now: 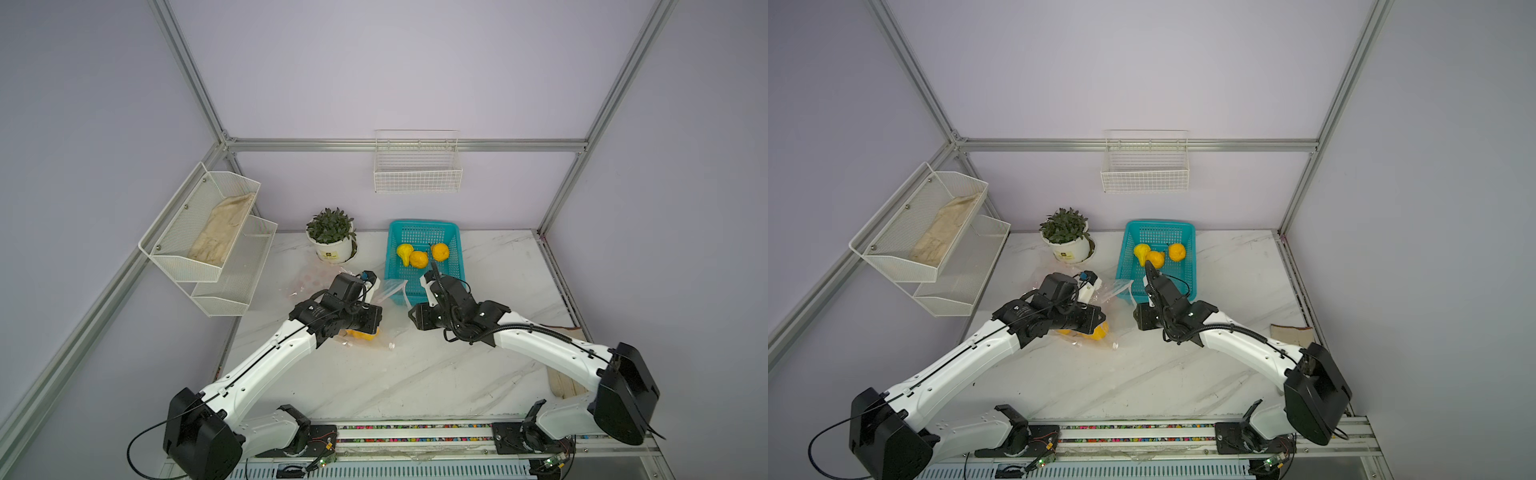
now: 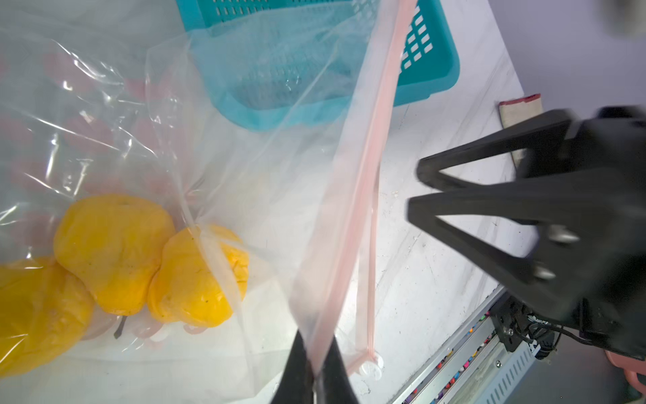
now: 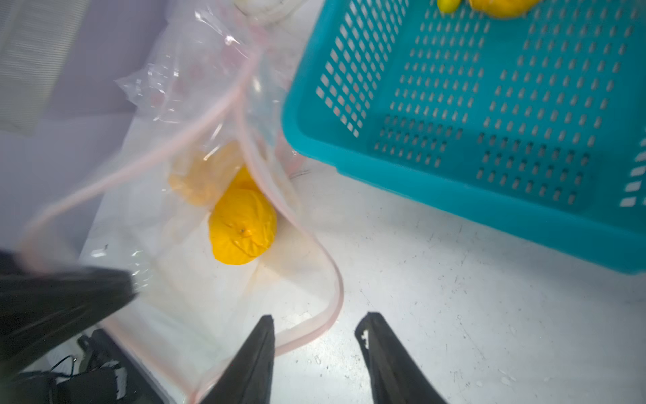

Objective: Open the zip-top bag and take out the pear
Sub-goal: Open the zipper of the food storage bag at the center of the board, then pick up the pear from the zipper food storage bag.

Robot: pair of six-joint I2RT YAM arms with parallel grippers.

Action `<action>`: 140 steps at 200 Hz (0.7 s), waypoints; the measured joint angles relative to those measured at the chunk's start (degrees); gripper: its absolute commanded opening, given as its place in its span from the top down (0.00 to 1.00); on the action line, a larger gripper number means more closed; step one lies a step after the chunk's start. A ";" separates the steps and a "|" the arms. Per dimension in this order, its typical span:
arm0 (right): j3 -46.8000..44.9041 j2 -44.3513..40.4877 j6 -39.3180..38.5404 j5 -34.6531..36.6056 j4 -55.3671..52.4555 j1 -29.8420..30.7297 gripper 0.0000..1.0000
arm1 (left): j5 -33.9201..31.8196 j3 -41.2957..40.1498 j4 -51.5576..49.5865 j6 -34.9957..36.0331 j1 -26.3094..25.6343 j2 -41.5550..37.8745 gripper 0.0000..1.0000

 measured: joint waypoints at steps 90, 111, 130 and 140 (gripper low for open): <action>-2.16 2.58 -34.75 -17.90 13.22 0.70 0.70 | 4.57 -0.09 1.33 1.33 0.02 -1.18 1.00; 0.02 8.72 -43.01 -21.64 15.32 0.22 0.72 | 5.42 -0.20 1.49 1.42 0.02 -3.52 1.00; 2.34 14.64 -49.09 -25.77 18.12 -0.31 0.74 | 7.06 -0.20 1.79 1.97 0.02 -5.42 1.00; 3.04 17.40 -51.25 -27.32 20.11 -0.37 0.74 | 8.15 -0.20 1.86 2.34 0.02 -6.03 1.00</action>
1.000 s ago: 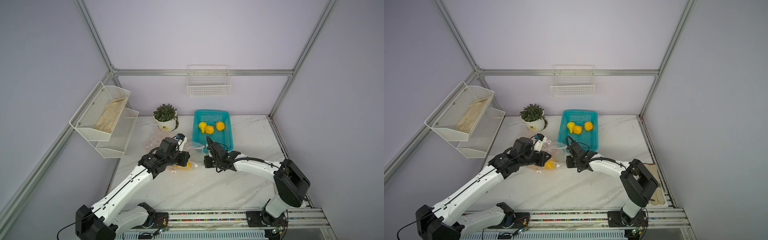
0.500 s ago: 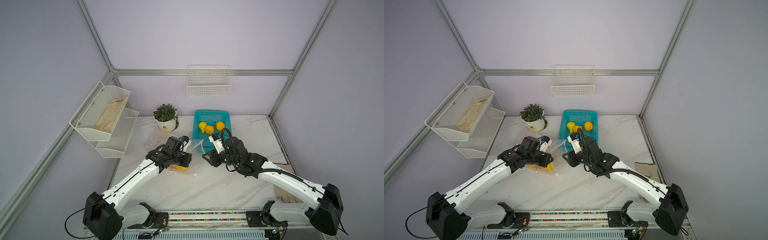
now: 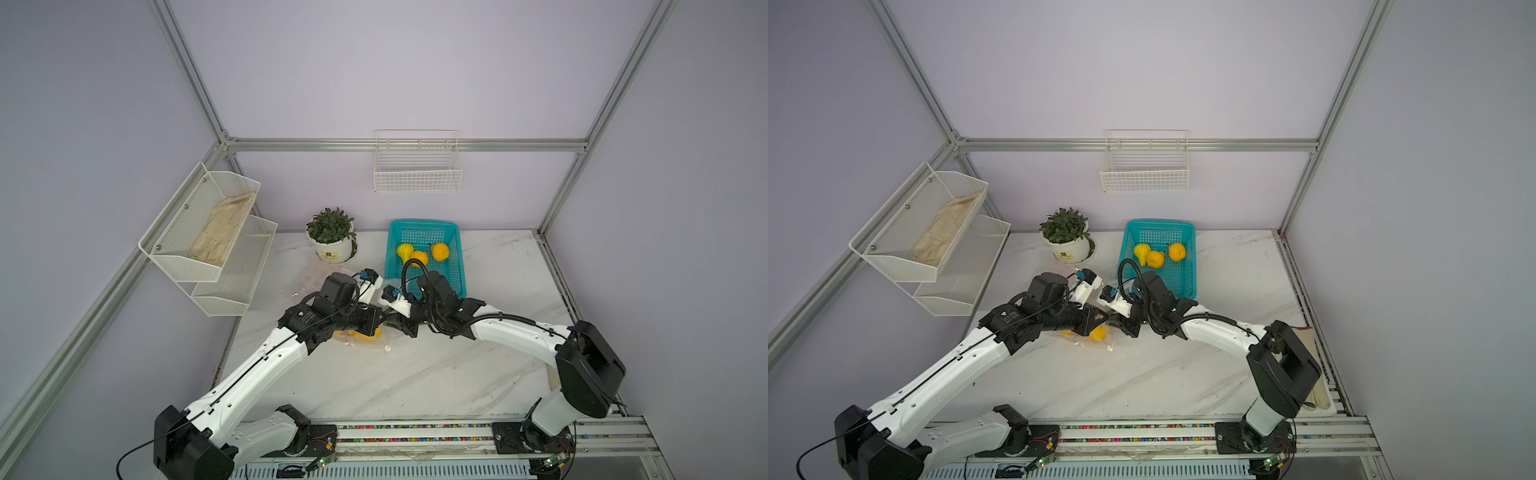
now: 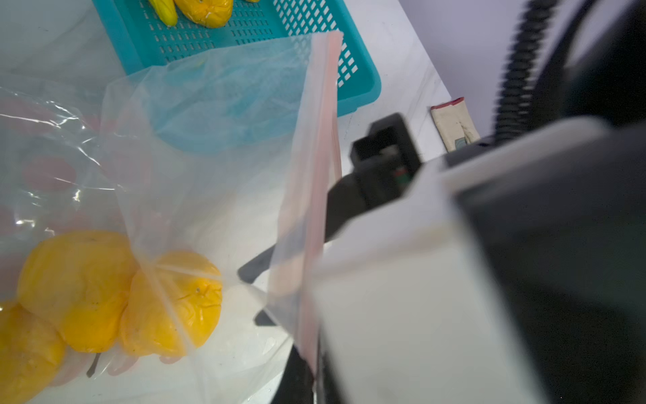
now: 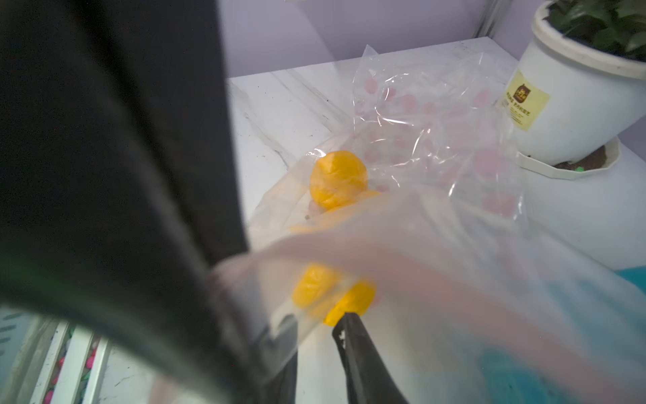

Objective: Open the zip-top bag and take out the pear
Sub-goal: Pick up the pear from the zipper food storage bag.

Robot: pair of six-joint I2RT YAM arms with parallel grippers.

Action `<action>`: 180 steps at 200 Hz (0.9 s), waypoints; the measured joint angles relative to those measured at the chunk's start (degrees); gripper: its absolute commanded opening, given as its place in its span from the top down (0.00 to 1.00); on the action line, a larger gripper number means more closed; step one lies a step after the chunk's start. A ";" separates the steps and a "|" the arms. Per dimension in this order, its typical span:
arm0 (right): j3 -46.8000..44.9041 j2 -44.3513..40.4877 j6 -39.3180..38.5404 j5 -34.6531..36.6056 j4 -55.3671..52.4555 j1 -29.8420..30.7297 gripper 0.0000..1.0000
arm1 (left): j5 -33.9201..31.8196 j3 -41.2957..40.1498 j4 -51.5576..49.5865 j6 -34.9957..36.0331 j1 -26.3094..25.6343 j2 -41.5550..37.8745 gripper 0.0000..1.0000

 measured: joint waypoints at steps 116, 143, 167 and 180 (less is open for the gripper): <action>-8.13 8.26 -5.75 -7.13 18.67 -0.31 0.50 | -17.97 -2.08 -5.16 -5.79 0.90 -9.16 0.36; -9.18 8.26 -5.51 -7.08 19.71 0.15 0.48 | -26.62 -2.08 -8.35 -10.84 3.15 -10.21 0.45; -9.66 8.44 -5.01 -7.06 20.87 0.63 0.45 | -27.71 -2.71 -10.14 -15.37 5.05 -6.08 0.64; -9.84 8.63 -4.72 -7.04 21.38 0.92 0.43 | -26.49 -4.24 -10.05 -17.40 6.01 -2.99 0.73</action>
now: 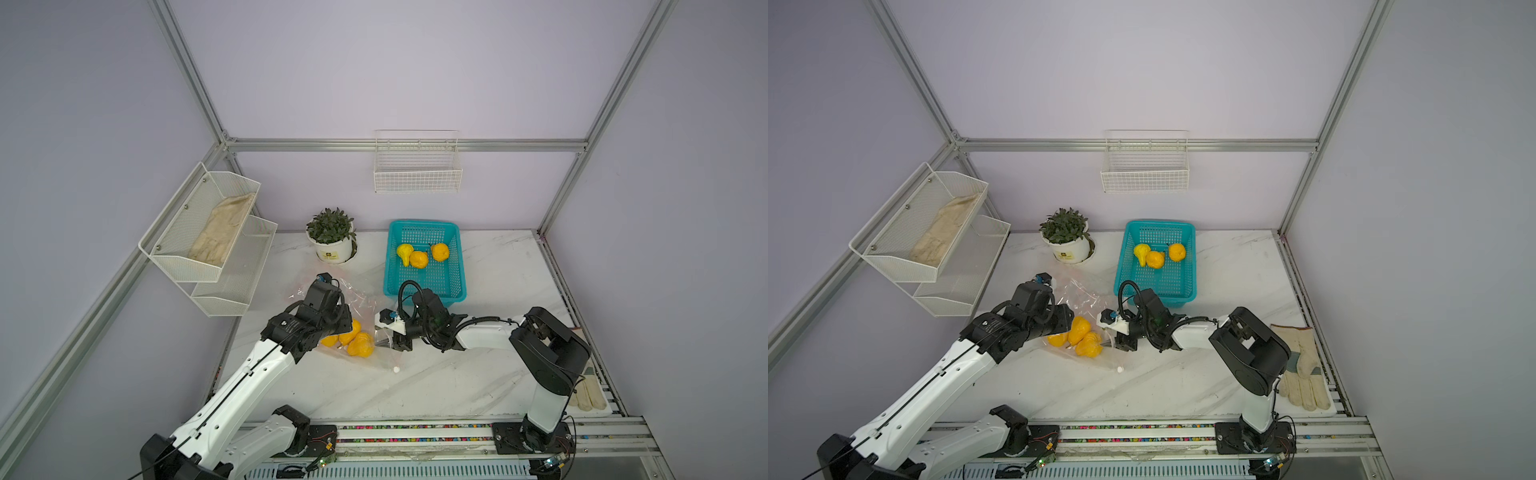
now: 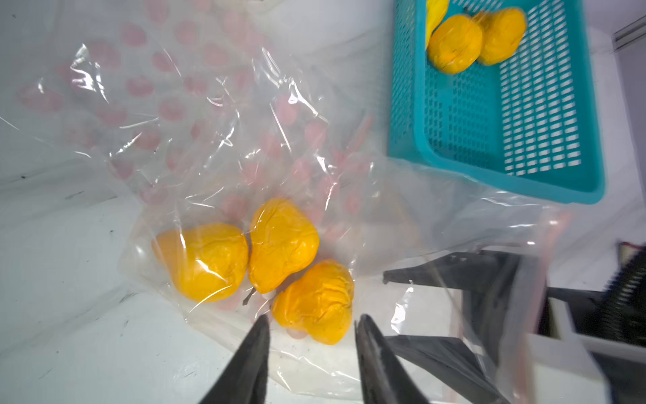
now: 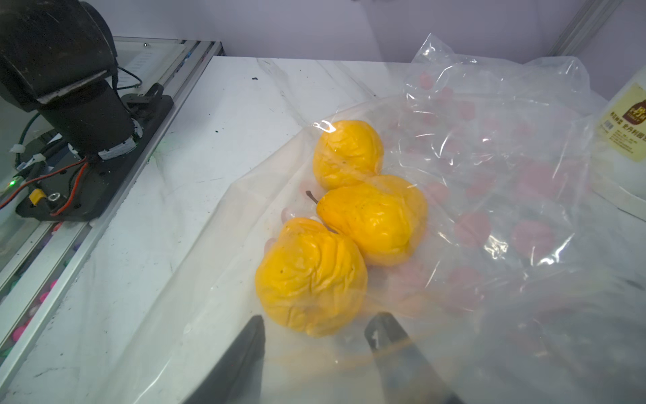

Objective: Open the zip-top bag and take out the pear
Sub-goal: Pick up the pear from the zipper food storage bag.

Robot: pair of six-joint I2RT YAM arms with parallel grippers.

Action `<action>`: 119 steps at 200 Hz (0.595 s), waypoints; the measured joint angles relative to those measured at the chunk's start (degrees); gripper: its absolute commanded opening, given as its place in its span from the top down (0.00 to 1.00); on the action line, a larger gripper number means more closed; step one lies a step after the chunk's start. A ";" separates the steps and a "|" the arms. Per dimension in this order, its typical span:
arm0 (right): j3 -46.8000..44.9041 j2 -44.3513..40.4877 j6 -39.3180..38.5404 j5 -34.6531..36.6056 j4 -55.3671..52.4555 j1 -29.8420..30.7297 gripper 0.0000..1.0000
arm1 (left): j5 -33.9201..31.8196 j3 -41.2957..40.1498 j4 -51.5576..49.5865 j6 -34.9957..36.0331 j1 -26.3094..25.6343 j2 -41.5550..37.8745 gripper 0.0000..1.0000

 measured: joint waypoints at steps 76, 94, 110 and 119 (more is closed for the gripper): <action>-1.20 2.27 2.43 0.48 3.04 1.60 0.29 | 8.28 -9.73 5.68 -6.27 2.99 12.55 0.78; -1.22 3.30 3.34 0.92 4.09 2.38 0.24 | 8.87 -10.54 7.69 -6.43 3.13 14.64 0.78; -1.31 4.15 4.28 1.42 5.20 2.91 0.22 | 9.40 -10.58 9.73 -6.43 3.26 16.31 0.78; -1.31 4.72 4.68 1.60 5.62 3.13 0.21 | 9.70 -10.58 10.49 -6.40 3.32 17.25 0.79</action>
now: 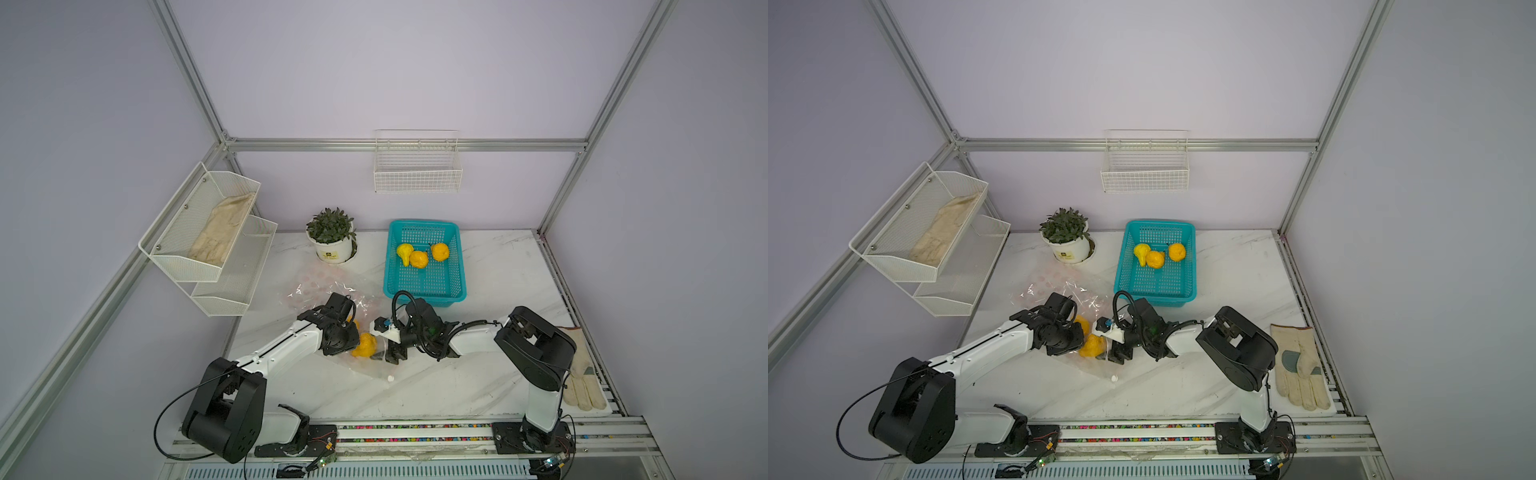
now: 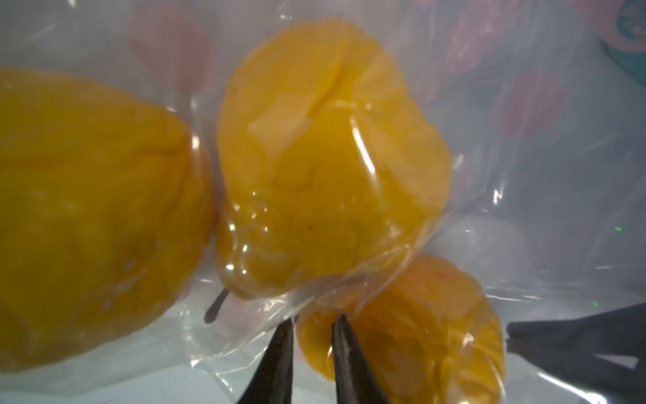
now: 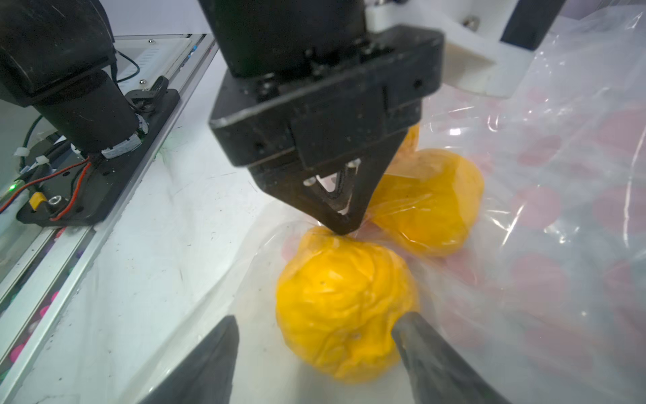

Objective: Open the zip-top bag and take out the pear
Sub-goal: Pick up the pear from the zipper food storage bag.

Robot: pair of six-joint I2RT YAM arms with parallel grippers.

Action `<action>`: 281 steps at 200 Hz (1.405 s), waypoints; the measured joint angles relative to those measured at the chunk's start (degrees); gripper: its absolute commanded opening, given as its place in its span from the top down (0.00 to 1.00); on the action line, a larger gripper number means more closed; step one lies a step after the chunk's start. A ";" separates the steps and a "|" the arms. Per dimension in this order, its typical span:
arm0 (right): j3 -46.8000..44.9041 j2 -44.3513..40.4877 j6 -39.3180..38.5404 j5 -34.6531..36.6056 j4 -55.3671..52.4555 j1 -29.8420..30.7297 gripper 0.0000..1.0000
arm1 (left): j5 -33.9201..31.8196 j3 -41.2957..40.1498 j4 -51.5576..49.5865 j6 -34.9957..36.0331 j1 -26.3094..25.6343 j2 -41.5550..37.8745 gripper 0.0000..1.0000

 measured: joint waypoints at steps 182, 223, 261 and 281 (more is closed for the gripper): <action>2.60 7.76 4.15 -5.33 4.04 1.40 0.42 | 9.22 -0.87 7.23 6.32 0.04 6.60 0.78; 1.77 4.48 2.23 -3.82 -0.55 1.60 0.68 | 8.37 -0.46 7.19 6.16 0.63 7.54 0.80; -1.88 -2.05 1.55 -0.74 -2.82 1.60 0.75 | 8.46 -0.46 7.69 5.77 2.36 7.87 0.79; -4.48 -6.21 1.68 3.08 -3.63 1.60 0.77 | 8.44 -0.46 7.89 5.77 3.43 7.93 0.79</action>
